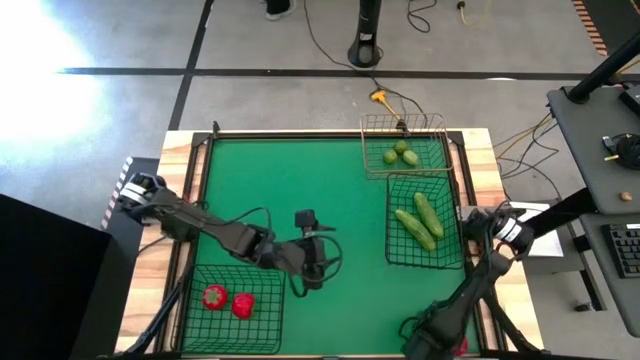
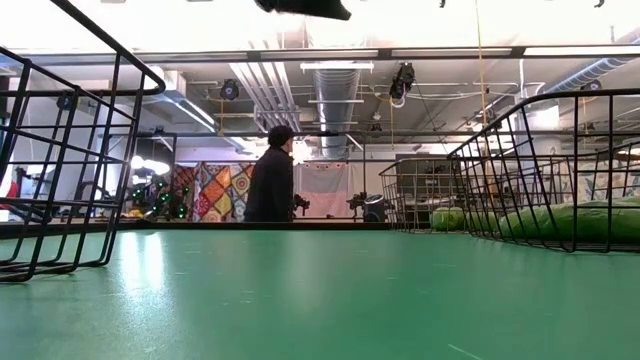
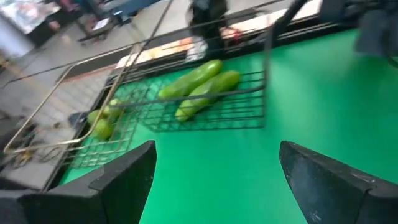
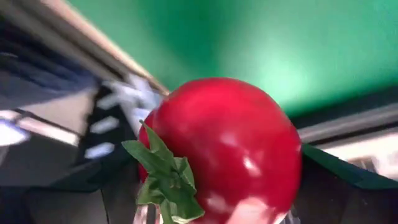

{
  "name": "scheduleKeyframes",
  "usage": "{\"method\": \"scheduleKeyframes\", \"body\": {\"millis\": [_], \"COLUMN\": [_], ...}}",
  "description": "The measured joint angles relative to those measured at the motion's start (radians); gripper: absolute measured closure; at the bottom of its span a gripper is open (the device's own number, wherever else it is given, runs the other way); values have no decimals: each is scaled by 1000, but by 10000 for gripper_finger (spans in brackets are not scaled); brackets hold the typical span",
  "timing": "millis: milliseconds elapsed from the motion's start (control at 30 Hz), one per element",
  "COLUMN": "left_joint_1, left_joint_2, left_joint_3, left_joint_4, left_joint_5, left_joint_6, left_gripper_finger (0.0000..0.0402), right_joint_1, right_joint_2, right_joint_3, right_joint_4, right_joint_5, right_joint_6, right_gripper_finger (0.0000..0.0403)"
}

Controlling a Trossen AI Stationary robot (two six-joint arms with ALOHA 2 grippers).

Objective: Sort produce into baskets
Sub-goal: Put the tomato into the bottom black wire basket

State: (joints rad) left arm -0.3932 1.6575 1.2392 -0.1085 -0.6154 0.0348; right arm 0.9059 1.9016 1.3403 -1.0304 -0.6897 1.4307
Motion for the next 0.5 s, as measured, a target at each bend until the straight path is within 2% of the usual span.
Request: {"method": "scheduleKeyframes", "body": {"millis": [200,367,500], "left_joint_1": [-82,-180,-248], "left_joint_2": [-92,-178,-240], "left_joint_3": [2,-1,-16], "left_joint_4": [-100,-201,-323], "left_joint_5": [12,12,15], "left_joint_6": [-38,-137,-243], "left_gripper_finger": [80,80,80], "right_joint_1": [-88,-185,-301], "right_joint_2": [-62,-99,-102], "right_joint_3": [131,188,212], "right_joint_4": [-1,-14,-12], "right_joint_5": [318,562,646], "right_joint_6": [-164,-458,-692], "right_gripper_finger": [90,93,91]}}
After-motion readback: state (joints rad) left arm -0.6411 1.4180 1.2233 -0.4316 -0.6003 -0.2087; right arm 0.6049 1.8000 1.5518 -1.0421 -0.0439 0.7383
